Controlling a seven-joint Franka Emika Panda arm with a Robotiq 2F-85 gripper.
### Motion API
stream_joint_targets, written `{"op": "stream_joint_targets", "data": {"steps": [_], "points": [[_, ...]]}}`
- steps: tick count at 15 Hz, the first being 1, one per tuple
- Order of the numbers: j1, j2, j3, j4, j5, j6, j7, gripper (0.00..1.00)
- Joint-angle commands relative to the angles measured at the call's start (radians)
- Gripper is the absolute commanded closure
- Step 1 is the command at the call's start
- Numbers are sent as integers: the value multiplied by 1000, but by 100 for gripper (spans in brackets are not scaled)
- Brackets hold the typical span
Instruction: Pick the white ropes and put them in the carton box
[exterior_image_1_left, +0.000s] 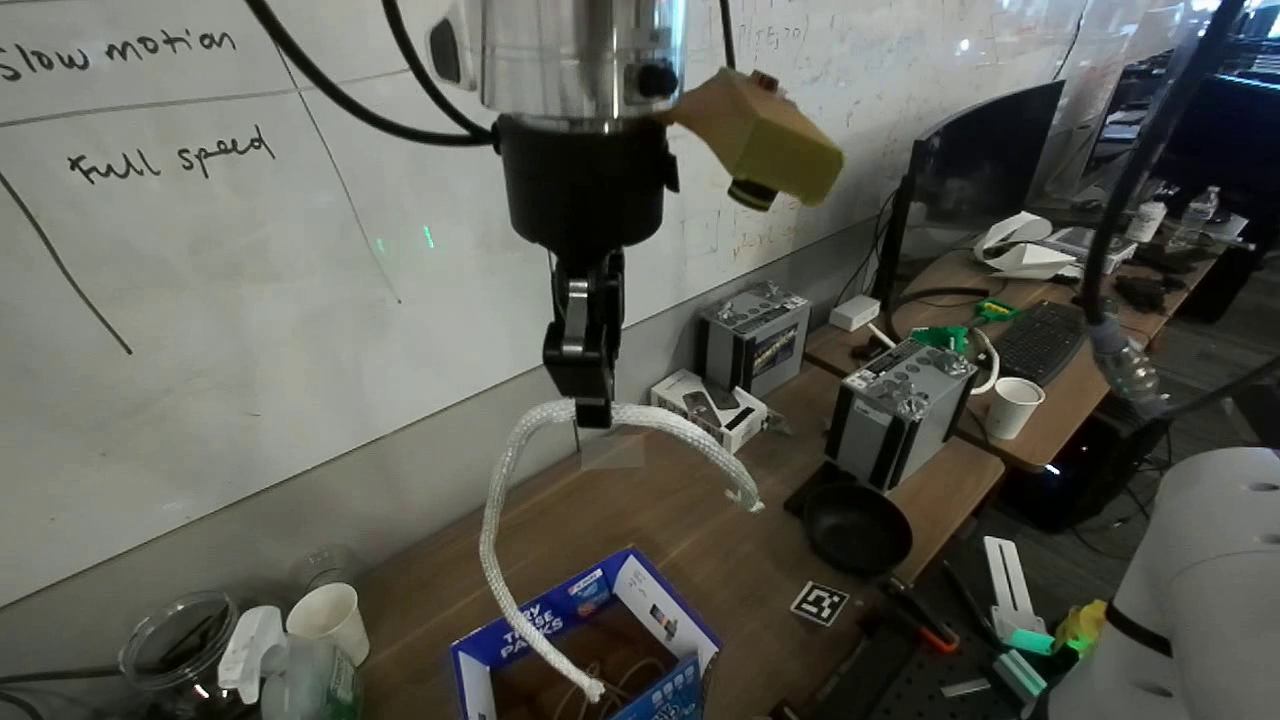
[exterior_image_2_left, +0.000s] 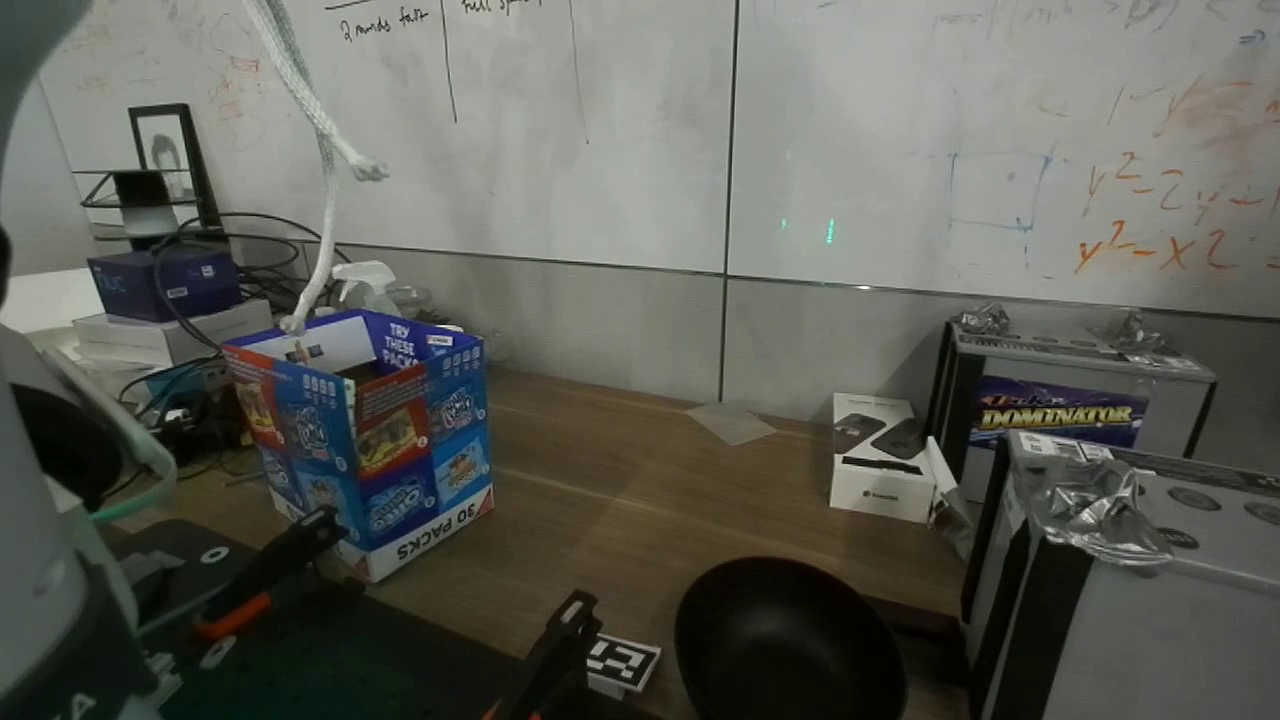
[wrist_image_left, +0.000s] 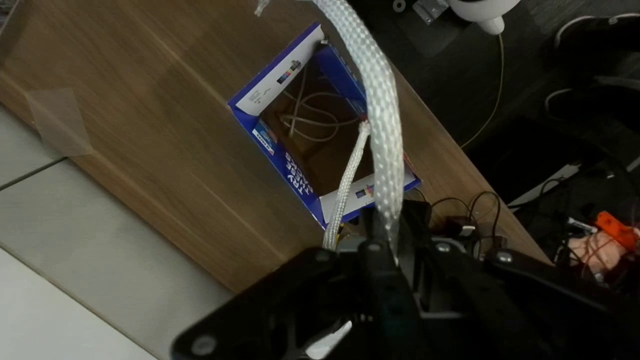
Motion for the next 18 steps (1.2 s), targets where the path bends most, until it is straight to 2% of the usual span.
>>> {"op": "stream_joint_targets", "data": {"steps": [1, 9, 18], "points": [[12, 27, -18, -41, 6, 54, -60, 88], [6, 136, -28, -76, 5, 125, -134, 88], [10, 248, -44, -90, 123, 193, -279, 88]]}}
